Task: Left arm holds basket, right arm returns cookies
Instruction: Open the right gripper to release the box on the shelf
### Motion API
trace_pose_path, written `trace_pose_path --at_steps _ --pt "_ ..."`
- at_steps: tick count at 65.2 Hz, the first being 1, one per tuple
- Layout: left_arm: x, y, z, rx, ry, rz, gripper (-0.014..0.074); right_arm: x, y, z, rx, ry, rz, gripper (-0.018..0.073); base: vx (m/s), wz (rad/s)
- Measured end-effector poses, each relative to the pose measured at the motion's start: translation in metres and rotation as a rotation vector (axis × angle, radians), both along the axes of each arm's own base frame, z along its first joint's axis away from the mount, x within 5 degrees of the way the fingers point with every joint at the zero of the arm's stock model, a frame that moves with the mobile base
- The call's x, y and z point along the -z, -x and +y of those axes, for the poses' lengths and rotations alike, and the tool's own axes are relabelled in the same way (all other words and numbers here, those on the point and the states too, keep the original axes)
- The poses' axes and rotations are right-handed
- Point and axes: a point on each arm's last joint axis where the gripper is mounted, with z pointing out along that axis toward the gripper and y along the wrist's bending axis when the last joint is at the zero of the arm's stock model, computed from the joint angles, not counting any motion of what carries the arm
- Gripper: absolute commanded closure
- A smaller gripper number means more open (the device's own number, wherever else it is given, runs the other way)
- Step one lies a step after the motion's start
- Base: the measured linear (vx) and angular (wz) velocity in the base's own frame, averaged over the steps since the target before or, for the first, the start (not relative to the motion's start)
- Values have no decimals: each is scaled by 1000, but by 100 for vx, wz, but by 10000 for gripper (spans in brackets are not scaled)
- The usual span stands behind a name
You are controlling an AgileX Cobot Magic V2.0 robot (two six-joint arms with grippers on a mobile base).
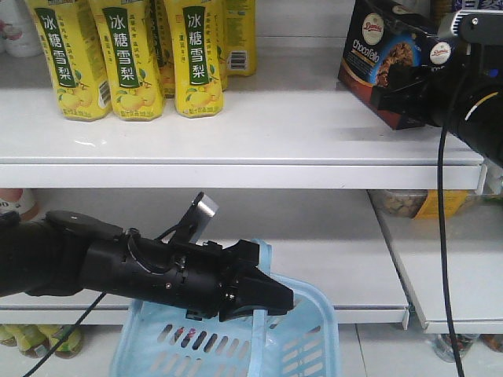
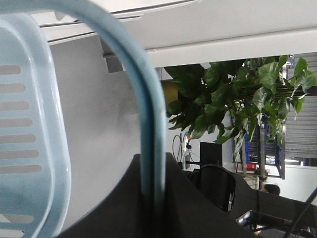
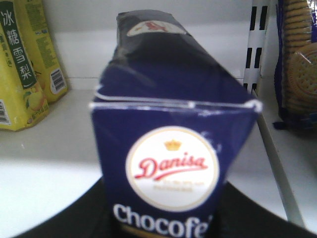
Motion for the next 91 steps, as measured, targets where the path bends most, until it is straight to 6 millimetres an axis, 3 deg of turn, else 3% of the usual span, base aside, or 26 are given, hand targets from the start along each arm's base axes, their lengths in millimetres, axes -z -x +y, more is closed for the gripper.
trace_pose_path --at_steps 21,38,62,74,91 --pt "0 0 0 0 0 0 603 5 1 -1 7 6 50 47 0 0" --pt "0 0 0 0 0 0 603 -11 16 -5 16 6 38 29 0 0" --pt "0 0 0 0 0 0 603 -50 73 -16 48 -44 81 30 0 0" --pt "0 0 0 0 0 0 603 -74 113 -22 48 -70 51 30 0 0" --pt "0 0 0 0 0 0 603 -94 174 -33 32 58 -44 30 0 0"
